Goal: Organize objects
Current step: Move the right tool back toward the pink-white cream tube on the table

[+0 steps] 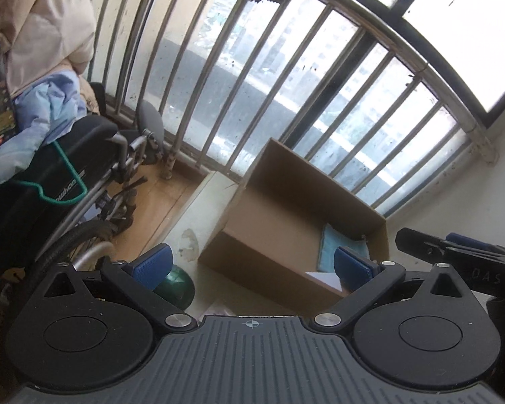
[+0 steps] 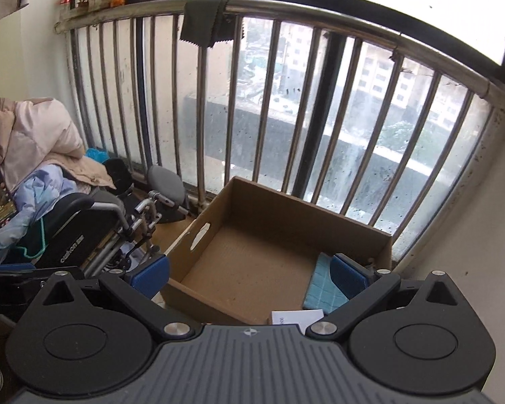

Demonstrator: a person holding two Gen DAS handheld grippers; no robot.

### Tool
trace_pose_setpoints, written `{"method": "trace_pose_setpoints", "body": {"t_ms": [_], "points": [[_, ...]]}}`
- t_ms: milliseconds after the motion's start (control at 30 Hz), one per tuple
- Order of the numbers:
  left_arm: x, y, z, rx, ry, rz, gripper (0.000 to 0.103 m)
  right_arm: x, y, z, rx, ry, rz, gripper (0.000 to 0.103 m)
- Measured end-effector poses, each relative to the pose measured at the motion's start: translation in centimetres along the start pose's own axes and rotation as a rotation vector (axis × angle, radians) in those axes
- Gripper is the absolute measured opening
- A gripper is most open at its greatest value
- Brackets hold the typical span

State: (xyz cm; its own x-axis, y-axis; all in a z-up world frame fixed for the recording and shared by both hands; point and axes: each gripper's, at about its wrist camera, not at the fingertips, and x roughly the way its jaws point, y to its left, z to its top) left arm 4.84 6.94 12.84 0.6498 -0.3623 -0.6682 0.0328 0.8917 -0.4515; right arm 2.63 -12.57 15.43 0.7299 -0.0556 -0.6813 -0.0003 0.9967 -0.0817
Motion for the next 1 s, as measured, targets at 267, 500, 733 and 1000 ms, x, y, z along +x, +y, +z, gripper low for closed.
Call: {"method": "trace_pose_setpoints", "body": {"t_ms": [267, 500, 733, 1000], "points": [[2.2, 3.1, -4.5, 0.047, 0.068, 0.070, 0.103, 3.3, 0.5, -4.7, 0.044, 0.104, 0.102, 0.103], [7.4, 4.6, -9.6, 0.119, 0.148, 0.064, 0.102, 9.2, 0.6, -11.7, 0.077, 0.174, 0.085, 0.103], [12.1, 3.6, -13.8, 0.256, 0.185, 0.037, 0.102, 14.1, -0.1, -16.3, 0.140, 0.192, 0.137, 0.103], [14.4, 1.7, -15.1, 0.365, 0.290, 0.001, 0.101, 16.8, -0.6, -18.4, 0.145, 0.254, 0.256, 0.101]]}}
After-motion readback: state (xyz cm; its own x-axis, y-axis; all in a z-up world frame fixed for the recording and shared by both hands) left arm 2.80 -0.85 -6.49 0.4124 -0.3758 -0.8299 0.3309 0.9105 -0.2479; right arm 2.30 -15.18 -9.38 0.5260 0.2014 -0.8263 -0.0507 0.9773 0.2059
